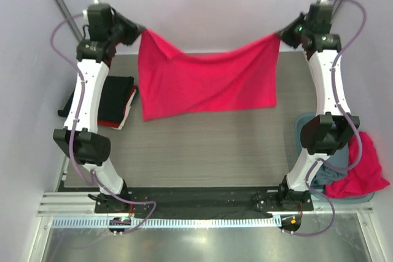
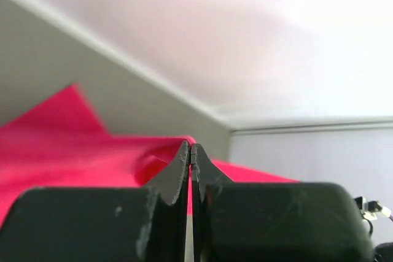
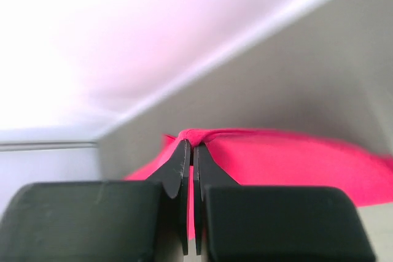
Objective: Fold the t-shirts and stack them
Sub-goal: Flatten the tshirt out
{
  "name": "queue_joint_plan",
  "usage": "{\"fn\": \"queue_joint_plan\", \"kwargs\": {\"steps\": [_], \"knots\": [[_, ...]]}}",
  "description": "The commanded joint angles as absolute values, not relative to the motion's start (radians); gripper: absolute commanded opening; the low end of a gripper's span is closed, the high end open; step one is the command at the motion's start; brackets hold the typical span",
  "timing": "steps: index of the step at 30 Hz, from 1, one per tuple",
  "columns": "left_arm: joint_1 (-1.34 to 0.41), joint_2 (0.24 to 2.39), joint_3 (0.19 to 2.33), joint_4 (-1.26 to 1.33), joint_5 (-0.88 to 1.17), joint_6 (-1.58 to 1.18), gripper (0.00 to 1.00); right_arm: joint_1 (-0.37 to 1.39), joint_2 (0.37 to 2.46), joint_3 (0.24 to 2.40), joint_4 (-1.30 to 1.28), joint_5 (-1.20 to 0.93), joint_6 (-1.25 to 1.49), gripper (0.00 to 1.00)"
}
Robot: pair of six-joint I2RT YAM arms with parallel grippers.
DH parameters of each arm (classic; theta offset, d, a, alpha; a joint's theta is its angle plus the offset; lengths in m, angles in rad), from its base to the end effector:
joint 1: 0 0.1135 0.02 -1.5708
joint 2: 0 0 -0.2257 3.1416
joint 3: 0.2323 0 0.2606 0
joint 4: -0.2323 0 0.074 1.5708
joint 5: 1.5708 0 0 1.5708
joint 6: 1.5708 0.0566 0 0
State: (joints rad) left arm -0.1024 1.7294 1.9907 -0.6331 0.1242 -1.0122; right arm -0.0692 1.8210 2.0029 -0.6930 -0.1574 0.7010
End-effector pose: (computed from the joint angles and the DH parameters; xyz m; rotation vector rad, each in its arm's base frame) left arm 0.4036 -0.0485 0.4126 -0.8171 1.8676 -0.8436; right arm 0.4273 -0.0207 0.3735 0.7055 2.0010 0.5445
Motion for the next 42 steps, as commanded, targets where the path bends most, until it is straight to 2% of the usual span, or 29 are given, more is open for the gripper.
{"fn": "queue_joint_plan", "kwargs": {"steps": [1,4,9,13,16,24,29,35,38,42], "knots": [[-0.098,1.657,2.229,-0.689,0.17,-0.965,0.0,-0.077,1.776,2.239,-0.744,-0.294,0.723,0.01],[-0.098,1.487,2.153,-0.628,0.207,-0.948,0.0,-0.077,1.659,2.205,-0.738,-0.351,0.712,0.01],[-0.098,1.095,1.871,-0.54,0.242,-0.971,0.0,-0.077,1.297,1.961,-0.684,-0.382,0.706,0.01],[-0.098,0.907,1.793,-0.543,0.201,-0.988,0.0,-0.077,1.08,1.885,-0.687,-0.33,0.687,0.01],[-0.098,0.874,1.857,-0.571,0.183,-0.989,0.0,-0.077,0.993,1.908,-0.713,-0.275,0.67,0.01],[-0.098,1.06,2.101,-0.621,0.232,-0.996,0.0,-0.077,1.043,2.037,-0.779,-0.192,0.66,0.01],[-0.098,1.13,2.017,-0.575,0.21,-0.988,0.0,-0.077,1.12,1.932,-0.776,-0.164,0.664,0.01],[-0.097,1.264,1.887,-0.485,0.192,-0.989,0.0,-0.078,1.328,1.894,-0.77,-0.146,0.658,0.01],[-0.081,1.406,1.968,-0.459,0.256,-1.026,0.0,-0.092,1.457,2.006,-0.767,-0.186,0.669,0.01],[-0.02,1.61,2.313,-0.532,0.299,-1.061,0.0,-0.138,1.592,2.225,-0.791,-0.227,0.704,0.01]]}}
